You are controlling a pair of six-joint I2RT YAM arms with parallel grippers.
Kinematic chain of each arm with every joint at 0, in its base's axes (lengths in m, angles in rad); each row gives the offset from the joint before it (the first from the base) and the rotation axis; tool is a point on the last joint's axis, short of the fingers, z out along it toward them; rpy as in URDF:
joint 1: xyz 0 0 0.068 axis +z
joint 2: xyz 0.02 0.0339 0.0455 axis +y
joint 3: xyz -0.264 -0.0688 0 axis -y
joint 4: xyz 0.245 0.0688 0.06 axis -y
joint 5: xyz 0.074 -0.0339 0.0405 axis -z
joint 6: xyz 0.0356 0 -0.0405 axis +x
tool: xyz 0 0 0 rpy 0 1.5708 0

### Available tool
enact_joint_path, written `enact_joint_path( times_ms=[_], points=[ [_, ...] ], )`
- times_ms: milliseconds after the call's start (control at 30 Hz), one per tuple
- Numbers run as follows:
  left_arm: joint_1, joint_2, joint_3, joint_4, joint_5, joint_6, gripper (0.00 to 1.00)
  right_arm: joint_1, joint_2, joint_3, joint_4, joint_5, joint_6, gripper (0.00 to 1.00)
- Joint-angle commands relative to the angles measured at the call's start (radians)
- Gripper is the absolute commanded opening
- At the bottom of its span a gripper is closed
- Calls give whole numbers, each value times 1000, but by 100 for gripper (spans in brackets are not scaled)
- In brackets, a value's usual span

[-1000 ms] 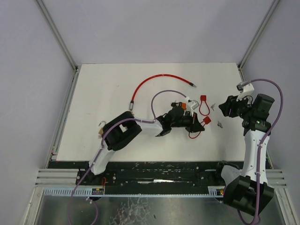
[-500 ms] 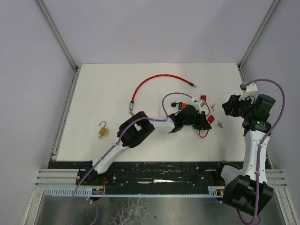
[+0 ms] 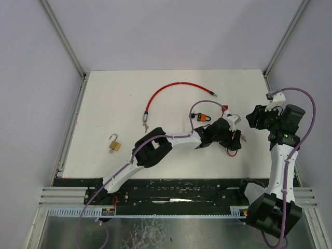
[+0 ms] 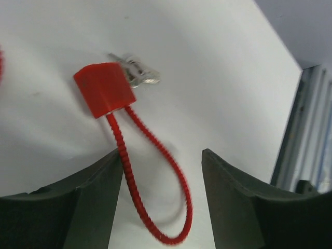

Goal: Lock with the key
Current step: Place the lock at the center of the board.

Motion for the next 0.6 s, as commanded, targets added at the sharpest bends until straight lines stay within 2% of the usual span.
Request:
enact_joint_path(
  times_ms=[0,233,567],
  points=[
    [5,-141,-77,-44,-148,166,60,-10,-7,4,42,11,8,54],
    [6,-322,-262,53,-226,274,60,-14,-7,3,41,7,6,54],
    [53,-694,-702,383,-380,527,60,-19,-11,-3,37,-44,-3,55]
  ],
)
